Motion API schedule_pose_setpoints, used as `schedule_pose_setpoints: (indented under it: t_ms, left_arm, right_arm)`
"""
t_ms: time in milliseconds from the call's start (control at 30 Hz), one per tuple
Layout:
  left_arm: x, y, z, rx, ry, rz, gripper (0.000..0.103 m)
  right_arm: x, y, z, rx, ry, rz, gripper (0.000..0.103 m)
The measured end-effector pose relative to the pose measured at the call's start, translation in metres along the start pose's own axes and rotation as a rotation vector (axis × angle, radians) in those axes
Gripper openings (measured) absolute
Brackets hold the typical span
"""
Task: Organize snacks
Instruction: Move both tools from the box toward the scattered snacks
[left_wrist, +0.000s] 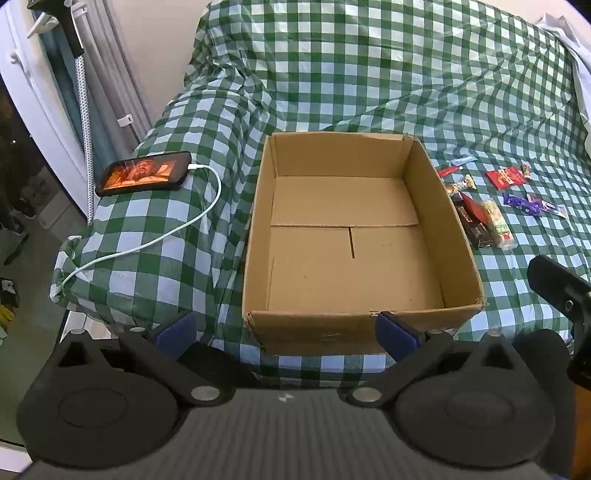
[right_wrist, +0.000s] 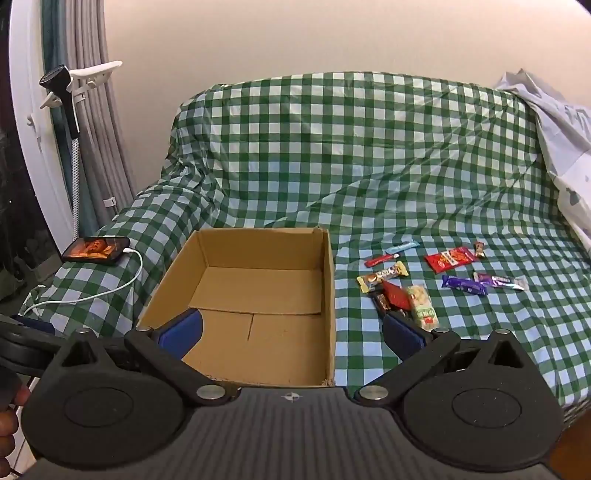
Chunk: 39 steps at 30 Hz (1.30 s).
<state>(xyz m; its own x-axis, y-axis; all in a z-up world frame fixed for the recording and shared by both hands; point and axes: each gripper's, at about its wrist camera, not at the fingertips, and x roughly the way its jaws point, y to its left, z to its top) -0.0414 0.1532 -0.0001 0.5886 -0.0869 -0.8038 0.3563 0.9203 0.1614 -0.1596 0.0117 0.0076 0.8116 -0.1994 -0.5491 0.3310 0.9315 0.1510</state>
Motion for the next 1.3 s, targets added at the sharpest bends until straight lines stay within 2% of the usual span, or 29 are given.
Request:
schedule_pose_setpoints:
  t_ms: [400,733,1100,1300]
  left_arm:
    - [0.007,0.001,-0.005,0.03,0.0,0.015,0.103]
    - [0.027,0.0,0.004,0.04,0.019,0.016,0.103]
    - [0.082,0.002,0.012,0.036,0.102,0.031,0.103]
    - [0.124,0.009,0.015,0.023,0.156,0.075,0.103]
  right_arm:
    - [0.01,-0.015,0.002,0.033,0.029,0.022,0.103]
    - [0.024,-0.017,0.0,0.062,0.061,0.035,0.103]
    - [0.075,-0.038,-0.01,0.141,0.135,0.033,0.103]
    - [0.116,-0.048,-0.023,0.158,0.228,-0.037,0.103]
